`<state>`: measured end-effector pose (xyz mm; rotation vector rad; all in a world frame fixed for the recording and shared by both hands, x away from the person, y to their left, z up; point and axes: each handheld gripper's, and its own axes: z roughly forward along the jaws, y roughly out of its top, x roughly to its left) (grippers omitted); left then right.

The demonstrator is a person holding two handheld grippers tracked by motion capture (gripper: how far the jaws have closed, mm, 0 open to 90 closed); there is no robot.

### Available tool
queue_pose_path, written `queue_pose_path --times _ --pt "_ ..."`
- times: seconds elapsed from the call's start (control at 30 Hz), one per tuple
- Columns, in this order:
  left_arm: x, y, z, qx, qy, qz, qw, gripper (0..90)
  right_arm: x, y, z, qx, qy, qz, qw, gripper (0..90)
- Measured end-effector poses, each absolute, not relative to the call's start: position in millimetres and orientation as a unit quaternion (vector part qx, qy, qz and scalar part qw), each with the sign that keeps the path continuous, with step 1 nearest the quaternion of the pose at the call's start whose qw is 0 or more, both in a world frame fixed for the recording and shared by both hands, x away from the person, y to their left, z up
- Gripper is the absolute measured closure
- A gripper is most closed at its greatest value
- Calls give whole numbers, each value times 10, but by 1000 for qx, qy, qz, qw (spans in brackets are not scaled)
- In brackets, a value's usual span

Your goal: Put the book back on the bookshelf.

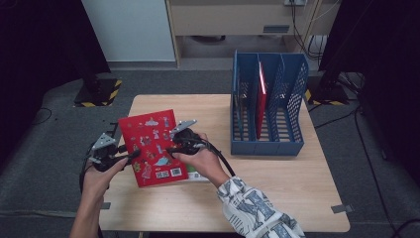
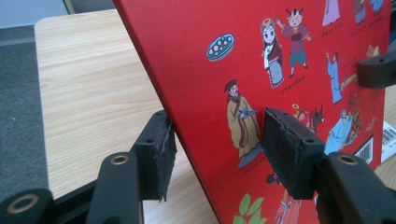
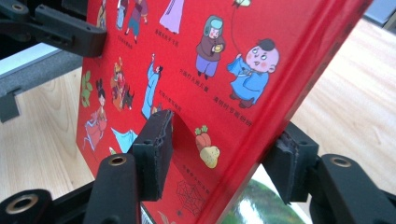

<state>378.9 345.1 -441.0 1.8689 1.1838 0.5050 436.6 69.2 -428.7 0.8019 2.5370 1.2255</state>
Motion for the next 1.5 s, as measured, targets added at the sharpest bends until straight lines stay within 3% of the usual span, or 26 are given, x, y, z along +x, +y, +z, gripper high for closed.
queue_pose_path --times 0.73,1.07,1.5 --pt "4046 3199 -4146 745 455 216 437 445 4478 526 -4010 270 852 423 147 512" --pt "4178 2971 -4073 750 444 205 445 433 4493 265 -4019 289 838 442 138 531" --pt "4285 2720 -4103 746 434 193 467 307 4386 3 -4019 293 829 454 141 605"
